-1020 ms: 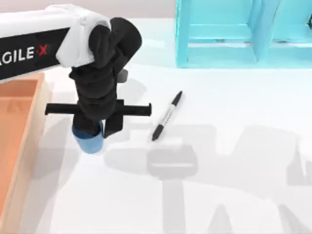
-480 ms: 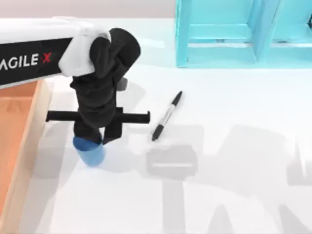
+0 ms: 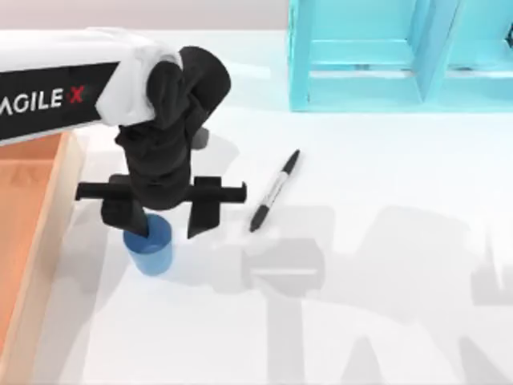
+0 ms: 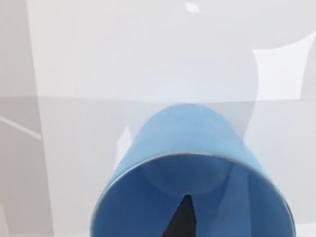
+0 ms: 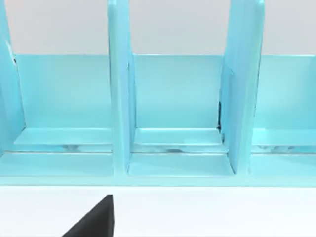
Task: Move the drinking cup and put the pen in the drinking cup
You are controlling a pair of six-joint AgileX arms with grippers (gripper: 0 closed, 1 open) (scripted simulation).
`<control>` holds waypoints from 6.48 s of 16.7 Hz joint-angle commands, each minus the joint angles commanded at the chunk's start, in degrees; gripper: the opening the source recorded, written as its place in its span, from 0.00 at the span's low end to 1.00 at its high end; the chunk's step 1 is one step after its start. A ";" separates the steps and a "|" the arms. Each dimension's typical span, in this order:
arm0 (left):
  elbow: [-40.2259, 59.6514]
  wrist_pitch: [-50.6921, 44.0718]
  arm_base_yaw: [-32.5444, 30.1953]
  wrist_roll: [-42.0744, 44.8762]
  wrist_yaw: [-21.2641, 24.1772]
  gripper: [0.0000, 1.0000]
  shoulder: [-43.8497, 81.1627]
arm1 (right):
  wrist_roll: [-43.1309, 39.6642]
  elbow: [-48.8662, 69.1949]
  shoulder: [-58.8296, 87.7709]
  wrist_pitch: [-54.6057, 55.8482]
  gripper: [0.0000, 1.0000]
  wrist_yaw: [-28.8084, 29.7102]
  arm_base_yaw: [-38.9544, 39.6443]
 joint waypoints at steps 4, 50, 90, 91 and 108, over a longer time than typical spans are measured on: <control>0.00 0.00 0.00 0.00 0.00 1.00 0.00 | 0.00 0.00 0.00 0.00 1.00 0.00 0.00; 57.41 -24.16 -12.25 14.44 -7.99 1.00 32.72 | 0.00 0.00 0.00 0.00 1.00 0.00 0.00; 41.23 -6.48 -12.24 14.90 -4.19 0.00 30.33 | 0.00 0.00 0.00 0.00 1.00 0.00 0.00; 40.21 -7.04 -12.85 14.32 -4.30 0.00 28.80 | 0.00 0.00 0.00 0.00 1.00 0.00 0.00; 26.10 -12.56 -19.50 7.54 -5.14 0.00 9.14 | 0.00 0.00 0.00 0.00 1.00 0.00 0.00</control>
